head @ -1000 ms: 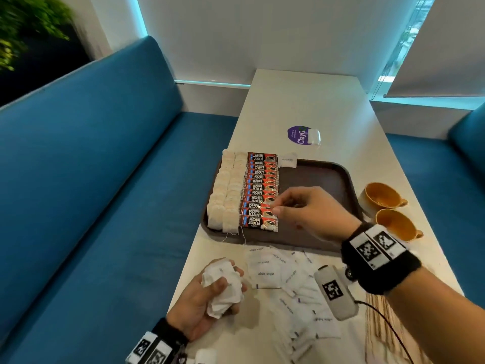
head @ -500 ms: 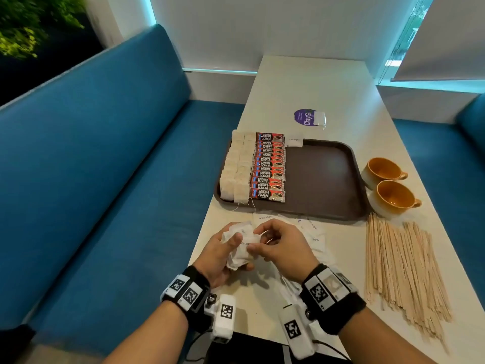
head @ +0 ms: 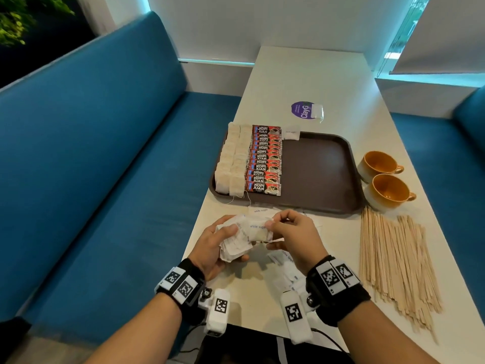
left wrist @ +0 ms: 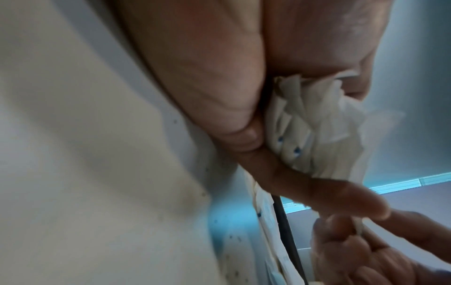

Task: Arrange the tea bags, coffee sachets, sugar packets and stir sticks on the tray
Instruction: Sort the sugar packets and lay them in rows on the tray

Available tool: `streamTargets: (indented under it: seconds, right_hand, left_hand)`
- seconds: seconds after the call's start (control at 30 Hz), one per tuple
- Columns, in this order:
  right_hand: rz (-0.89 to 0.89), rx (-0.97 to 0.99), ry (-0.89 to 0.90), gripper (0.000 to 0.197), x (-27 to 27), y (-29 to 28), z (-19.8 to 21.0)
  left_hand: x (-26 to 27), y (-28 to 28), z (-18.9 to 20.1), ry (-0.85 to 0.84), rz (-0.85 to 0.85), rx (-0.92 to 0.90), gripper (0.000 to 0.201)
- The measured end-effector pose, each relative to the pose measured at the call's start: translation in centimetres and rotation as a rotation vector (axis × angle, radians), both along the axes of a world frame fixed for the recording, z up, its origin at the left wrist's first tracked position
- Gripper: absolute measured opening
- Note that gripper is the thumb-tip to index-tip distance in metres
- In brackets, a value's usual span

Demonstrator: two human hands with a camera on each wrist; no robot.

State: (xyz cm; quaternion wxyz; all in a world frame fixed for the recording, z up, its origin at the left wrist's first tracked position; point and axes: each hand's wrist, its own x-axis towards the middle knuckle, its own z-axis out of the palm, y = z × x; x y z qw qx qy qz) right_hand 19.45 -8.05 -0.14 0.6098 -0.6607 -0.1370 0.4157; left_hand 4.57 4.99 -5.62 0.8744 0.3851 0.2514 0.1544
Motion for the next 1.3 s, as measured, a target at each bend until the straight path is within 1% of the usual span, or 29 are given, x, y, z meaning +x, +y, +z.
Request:
streamTargets:
  seconds: [0.07,0.13,0.23,0.33,0.37,0.43,0.47,0.5,0.6,0.67,0.73,0.8,0.9,1.0,1.07,1.13,1.2,1.3]
  right_hand:
    - [-0.016,0.015,0.031,0.011,0.2,-0.1,0.1]
    - [-0.03,0.022,0.029,0.01,0.3,-0.1,0.1]
    - [-0.046,0.039,-0.004,0.011,0.4,0.0,0.2]
    - [0.006,0.059,-0.061,0.02,0.2,0.0,0.1]
    - [0.029,0.062,-0.094,0.021,0.1,-0.1,0.2]
    - [0.059,0.074,-0.164,0.021,-0.2,-0.1,0.3]
    - [0.075,0.087,-0.187,0.02,-0.3,-0.1,0.4]
    - [0.093,0.104,-0.196,0.019,-0.4,0.0,0.5]
    - [0.118,0.119,-0.18,0.012,-0.3,0.1,0.3]
    - [0.114,0.104,-0.147,0.008,-0.3,0.1,0.2]
    - [0.105,0.082,-0.089,0.013,-0.4,0.0,0.0]
    - [0.093,0.065,-0.019,0.021,-0.5,0.0,-0.4]
    - [0.071,0.056,0.07,0.025,-0.5,0.1,-0.6]
    - [0.06,0.039,0.128,0.03,0.0,0.3,-0.6]
    - [0.083,0.021,0.151,0.033,0.4,0.3,-0.4]
    - [0.138,0.006,0.145,0.03,0.9,0.3,0.0]
    - [0.188,-0.004,0.104,0.023,1.6,0.4,0.4]
    - [0.152,-0.016,0.033,0.018,3.7,1.1,0.9]
  left_hand:
    - [0.0,0.0,0.0,-0.02,-0.008,0.005,0.05]
    - [-0.1,0.0,-0.1,-0.049,-0.03,0.02,0.057]
    - [-0.2,0.0,-0.1,-0.049,-0.038,0.05,0.054]
    - [-0.2,-0.2,0.3,-0.025,-0.026,0.077,0.048]
    - [-0.1,-0.3,0.3,-0.016,-0.02,0.081,0.05]
    - [0.0,-0.4,0.4,-0.005,-0.012,0.098,0.063]
    - [0.1,-0.5,0.4,0.0,-0.012,0.104,0.067]
    - [0.1,-0.5,0.4,0.005,-0.008,0.108,0.063]
    - [0.1,-0.4,0.2,0.019,0.005,0.107,0.043]
    - [0.0,-0.4,0.1,0.0,0.002,0.096,0.039]
    - [-0.1,-0.4,0.1,-0.026,-0.006,0.081,0.035]
    - [-0.1,-0.4,0.1,-0.042,-0.016,0.064,0.035]
    - [-0.1,-0.4,0.3,-0.05,-0.017,0.055,0.042]
    - [-0.2,-0.5,0.3,-0.033,-0.015,0.052,0.044]
    - [-0.2,-0.5,0.4,-0.016,-0.01,0.05,0.044]
    - [-0.1,-0.5,0.5,0.006,-0.002,0.054,0.046]
    - [-0.1,-0.6,0.7,0.017,0.012,0.053,0.046]
    - [-0.1,-0.6,0.6,-0.003,0.028,0.05,0.036]
